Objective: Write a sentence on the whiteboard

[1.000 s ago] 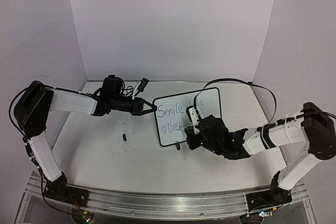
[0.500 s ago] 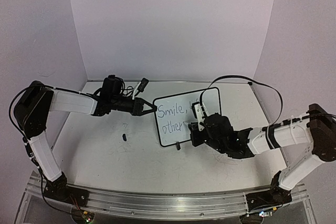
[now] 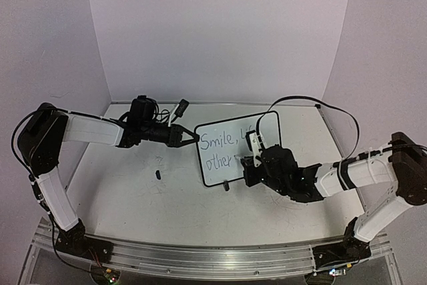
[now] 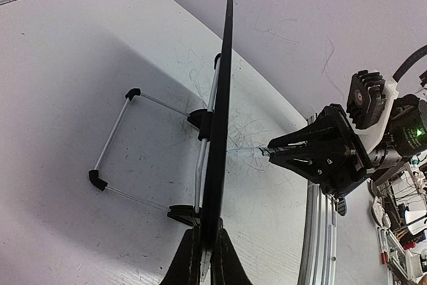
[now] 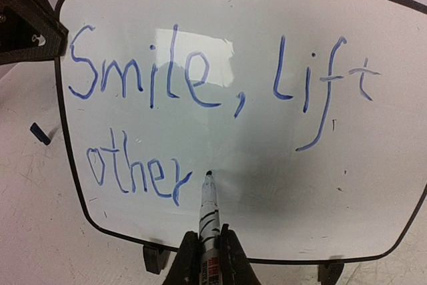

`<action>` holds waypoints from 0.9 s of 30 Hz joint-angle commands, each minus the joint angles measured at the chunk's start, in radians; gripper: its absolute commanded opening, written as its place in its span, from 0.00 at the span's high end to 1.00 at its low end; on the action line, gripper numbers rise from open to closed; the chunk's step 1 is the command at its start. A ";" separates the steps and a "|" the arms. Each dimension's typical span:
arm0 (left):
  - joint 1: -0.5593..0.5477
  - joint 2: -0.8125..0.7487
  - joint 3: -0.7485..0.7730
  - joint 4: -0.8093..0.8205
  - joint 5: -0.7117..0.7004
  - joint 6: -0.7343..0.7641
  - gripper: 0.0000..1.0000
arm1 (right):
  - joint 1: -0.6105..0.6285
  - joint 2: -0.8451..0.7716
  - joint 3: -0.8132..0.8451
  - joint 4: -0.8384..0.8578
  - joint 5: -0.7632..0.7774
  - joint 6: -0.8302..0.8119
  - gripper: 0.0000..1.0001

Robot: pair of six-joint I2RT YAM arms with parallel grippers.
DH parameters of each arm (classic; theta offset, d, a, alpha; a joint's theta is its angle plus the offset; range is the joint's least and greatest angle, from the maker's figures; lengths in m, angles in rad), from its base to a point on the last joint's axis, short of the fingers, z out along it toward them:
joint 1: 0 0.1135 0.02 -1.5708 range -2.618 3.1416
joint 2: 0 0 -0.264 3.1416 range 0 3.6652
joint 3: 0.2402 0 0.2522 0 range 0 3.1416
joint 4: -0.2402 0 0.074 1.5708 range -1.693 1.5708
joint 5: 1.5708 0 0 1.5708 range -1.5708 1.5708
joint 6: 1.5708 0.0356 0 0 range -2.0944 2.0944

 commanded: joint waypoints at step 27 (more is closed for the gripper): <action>0.003 -0.034 0.037 -0.006 0.024 0.003 1.00 | -0.001 0.026 0.022 -0.008 -0.025 0.027 1.00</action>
